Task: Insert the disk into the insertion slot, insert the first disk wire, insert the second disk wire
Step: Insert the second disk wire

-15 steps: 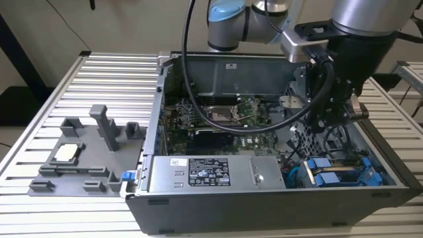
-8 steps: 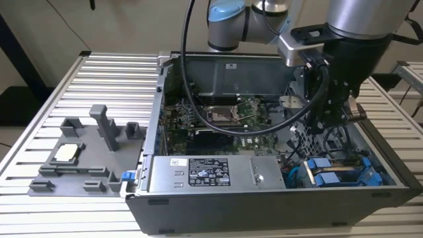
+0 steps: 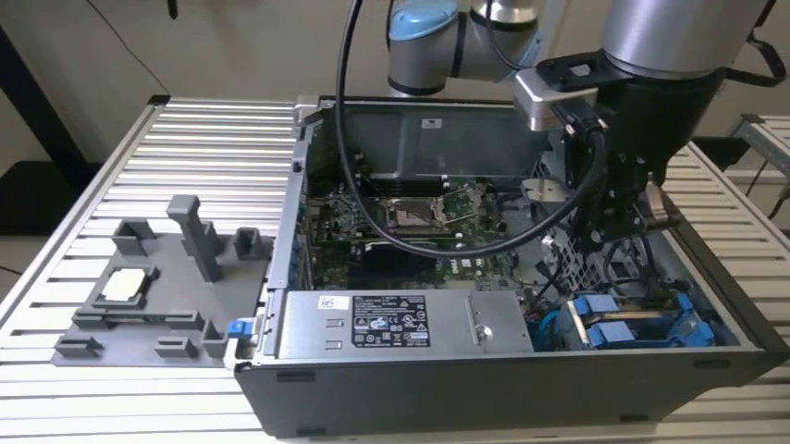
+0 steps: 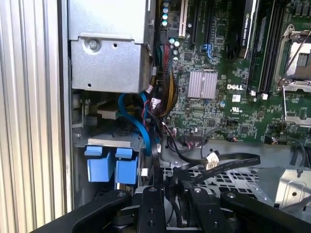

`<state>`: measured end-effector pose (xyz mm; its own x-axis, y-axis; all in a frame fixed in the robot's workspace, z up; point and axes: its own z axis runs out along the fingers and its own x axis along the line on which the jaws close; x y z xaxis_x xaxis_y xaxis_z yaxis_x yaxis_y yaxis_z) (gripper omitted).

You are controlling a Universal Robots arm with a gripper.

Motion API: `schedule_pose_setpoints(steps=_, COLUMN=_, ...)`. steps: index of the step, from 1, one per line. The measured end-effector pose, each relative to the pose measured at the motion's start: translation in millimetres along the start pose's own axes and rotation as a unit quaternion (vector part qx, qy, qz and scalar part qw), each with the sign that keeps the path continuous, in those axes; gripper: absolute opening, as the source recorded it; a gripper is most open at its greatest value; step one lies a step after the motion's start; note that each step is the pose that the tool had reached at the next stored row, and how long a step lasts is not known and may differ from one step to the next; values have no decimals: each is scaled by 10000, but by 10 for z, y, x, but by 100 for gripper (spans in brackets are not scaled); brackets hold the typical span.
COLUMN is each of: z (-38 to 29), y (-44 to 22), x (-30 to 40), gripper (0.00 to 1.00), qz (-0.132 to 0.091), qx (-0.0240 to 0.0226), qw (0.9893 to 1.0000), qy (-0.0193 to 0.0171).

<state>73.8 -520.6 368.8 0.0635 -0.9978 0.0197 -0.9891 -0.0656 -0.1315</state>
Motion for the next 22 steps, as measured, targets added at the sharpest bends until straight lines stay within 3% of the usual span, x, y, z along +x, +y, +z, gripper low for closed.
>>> schedule_pose_setpoints(steps=10, z=16, y=12, x=-1, gripper=27, qz=-12, qx=27, qw=10000, qy=19)
schedule_pose_setpoints(steps=15, z=16, y=13, x=-1, gripper=16, qz=-12, qx=28, qw=10000, qy=19)
schedule_pose_setpoints(steps=22, z=16, y=13, x=0, gripper=16, qz=-12, qx=29, qw=10000, qy=19)
